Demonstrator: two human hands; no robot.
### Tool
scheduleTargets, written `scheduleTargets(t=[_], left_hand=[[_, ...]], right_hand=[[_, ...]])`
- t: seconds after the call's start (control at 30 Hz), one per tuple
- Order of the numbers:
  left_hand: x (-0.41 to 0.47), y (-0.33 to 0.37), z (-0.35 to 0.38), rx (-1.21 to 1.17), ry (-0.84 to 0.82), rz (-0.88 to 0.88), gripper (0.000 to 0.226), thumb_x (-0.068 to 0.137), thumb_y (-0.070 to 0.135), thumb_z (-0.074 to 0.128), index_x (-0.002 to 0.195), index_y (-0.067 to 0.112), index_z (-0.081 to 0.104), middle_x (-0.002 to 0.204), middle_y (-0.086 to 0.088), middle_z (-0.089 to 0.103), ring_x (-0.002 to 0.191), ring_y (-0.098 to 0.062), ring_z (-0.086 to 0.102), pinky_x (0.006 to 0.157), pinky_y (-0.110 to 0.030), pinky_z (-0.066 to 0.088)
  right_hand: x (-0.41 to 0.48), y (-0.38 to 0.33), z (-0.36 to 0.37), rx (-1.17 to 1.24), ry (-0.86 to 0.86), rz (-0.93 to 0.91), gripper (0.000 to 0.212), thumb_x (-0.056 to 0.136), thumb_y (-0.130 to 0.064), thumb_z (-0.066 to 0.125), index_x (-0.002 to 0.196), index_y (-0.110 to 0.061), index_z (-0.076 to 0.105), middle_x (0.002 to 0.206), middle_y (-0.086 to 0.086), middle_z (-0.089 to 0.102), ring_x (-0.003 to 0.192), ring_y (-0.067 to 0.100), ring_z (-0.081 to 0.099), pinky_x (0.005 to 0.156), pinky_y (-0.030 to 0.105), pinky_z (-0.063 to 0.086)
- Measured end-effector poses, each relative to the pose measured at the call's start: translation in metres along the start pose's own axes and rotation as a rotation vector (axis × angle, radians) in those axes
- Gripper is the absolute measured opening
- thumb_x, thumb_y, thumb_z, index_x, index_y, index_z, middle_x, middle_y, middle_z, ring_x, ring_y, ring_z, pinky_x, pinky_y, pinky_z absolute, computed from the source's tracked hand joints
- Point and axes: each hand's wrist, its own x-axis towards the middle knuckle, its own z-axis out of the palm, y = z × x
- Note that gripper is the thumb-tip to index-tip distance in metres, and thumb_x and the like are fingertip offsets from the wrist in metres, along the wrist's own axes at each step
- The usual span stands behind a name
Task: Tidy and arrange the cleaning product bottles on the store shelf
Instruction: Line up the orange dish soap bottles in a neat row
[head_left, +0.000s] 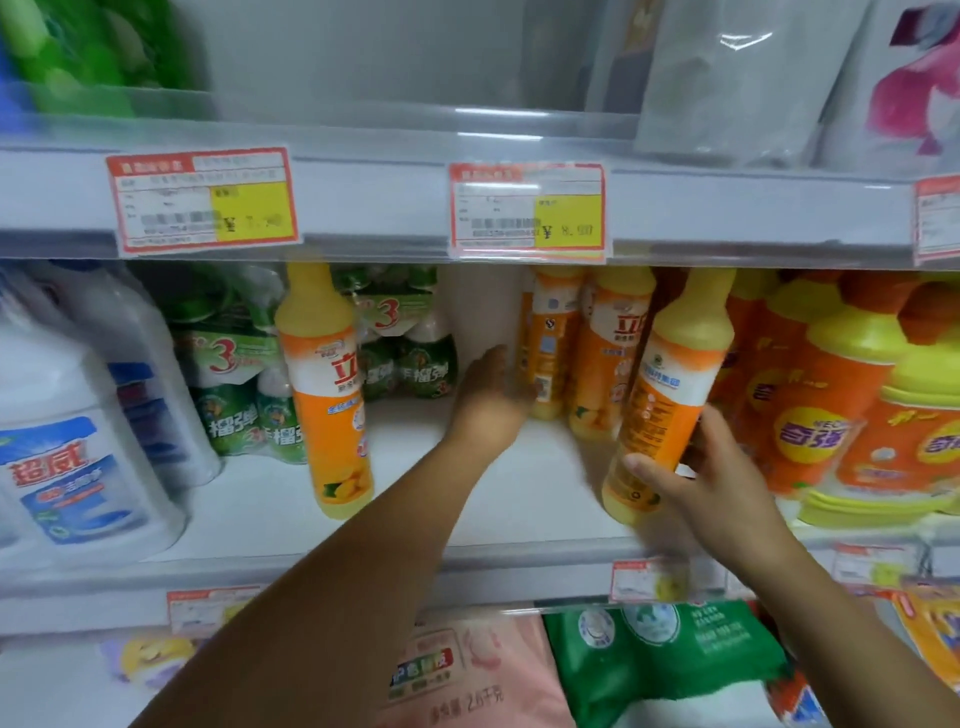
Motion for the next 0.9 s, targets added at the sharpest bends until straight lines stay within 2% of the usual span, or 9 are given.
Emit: scheduleTargets(t=[0.07,0.2,0.33,0.5,0.63,0.7,0.77,0.8,0.9], left_hand=[[0.015,0.002,0.010,0.000,-0.047,-0.022,0.050,0.086,0.022,0.066,0.131,0.011,0.048,0.130,-0.009,0.056,0.116,-0.027,0.055,0.094,-0.035,0.046],[0.031,-0.009,0.027,-0.049,-0.086,-0.005,0.030,0.080,0.034,0.069,0.107,0.027,0.058,0.111,0.005,0.066,0.097,-0.015,0.062,0.089,-0.043,0.052],[0.047,-0.029,0.044,-0.030,-0.093,-0.005,0.047,0.069,0.059,0.065,0.111,0.038,0.057,0.105,0.008,0.070,0.095,-0.014,0.066,0.086,-0.044,0.054],[0.041,-0.024,0.041,-0.051,-0.027,-0.001,0.055,0.063,0.043,0.077,0.111,0.033,0.051,0.113,-0.001,0.067,0.100,-0.023,0.064,0.087,-0.045,0.053],[0.040,-0.032,0.038,0.074,0.073,-0.014,0.069,0.048,0.061,0.070,0.107,0.029,0.055,0.103,-0.004,0.067,0.097,-0.029,0.063,0.082,-0.043,0.054],[0.038,-0.030,0.034,0.062,0.063,0.007,0.055,0.052,0.055,0.073,0.097,0.024,0.062,0.094,-0.003,0.070,0.090,-0.026,0.066,0.078,-0.043,0.055],[0.037,-0.028,0.030,0.019,-0.015,0.009,0.027,0.060,0.034,0.072,0.082,0.021,0.065,0.081,-0.002,0.071,0.079,-0.021,0.068,0.073,-0.046,0.057],[0.037,-0.028,0.028,-0.015,-0.058,-0.004,0.025,0.060,0.029,0.070,0.083,0.022,0.063,0.080,-0.001,0.070,0.077,-0.020,0.067,0.073,-0.048,0.057],[0.036,-0.035,0.025,-0.027,-0.110,-0.014,0.051,0.058,0.037,0.073,0.106,0.029,0.056,0.096,0.004,0.068,0.087,-0.017,0.066,0.079,-0.044,0.056]], right_hand=[[0.001,0.004,-0.002,0.019,-0.009,-0.004,0.055,0.076,-0.020,0.076,0.121,-0.032,0.046,0.110,-0.015,0.063,0.100,0.005,0.061,0.078,0.023,0.047],[0.003,0.009,-0.004,-0.002,-0.022,-0.030,0.059,0.077,-0.023,0.076,0.125,-0.038,0.043,0.114,-0.018,0.062,0.102,0.002,0.060,0.078,0.019,0.047],[0.004,0.012,-0.003,-0.009,-0.008,-0.030,0.062,0.077,-0.023,0.076,0.128,-0.035,0.043,0.117,-0.016,0.061,0.104,0.003,0.060,0.081,0.021,0.047],[0.003,0.011,0.004,-0.027,0.057,-0.026,0.064,0.077,-0.024,0.077,0.130,-0.032,0.042,0.117,-0.012,0.060,0.103,0.006,0.059,0.083,0.026,0.049],[0.000,0.007,0.011,-0.027,0.104,-0.010,0.069,0.075,-0.029,0.078,0.132,-0.031,0.039,0.112,-0.015,0.057,0.096,-0.001,0.057,0.080,0.022,0.048],[-0.001,0.006,0.013,-0.004,0.111,-0.006,0.070,0.075,-0.028,0.078,0.133,-0.030,0.038,0.111,-0.017,0.056,0.095,-0.007,0.055,0.074,0.014,0.045],[-0.002,0.005,0.013,0.017,0.096,-0.003,0.071,0.075,-0.027,0.077,0.134,-0.031,0.036,0.110,-0.020,0.055,0.097,-0.008,0.054,0.072,0.013,0.044],[-0.003,0.006,0.013,0.027,0.081,0.000,0.071,0.076,-0.027,0.076,0.133,-0.034,0.035,0.110,-0.023,0.053,0.098,-0.007,0.054,0.072,0.013,0.044],[-0.008,0.011,0.011,0.063,0.015,0.017,0.065,0.079,-0.019,0.074,0.127,-0.040,0.036,0.110,-0.024,0.056,0.102,-0.002,0.057,0.074,0.015,0.046]])
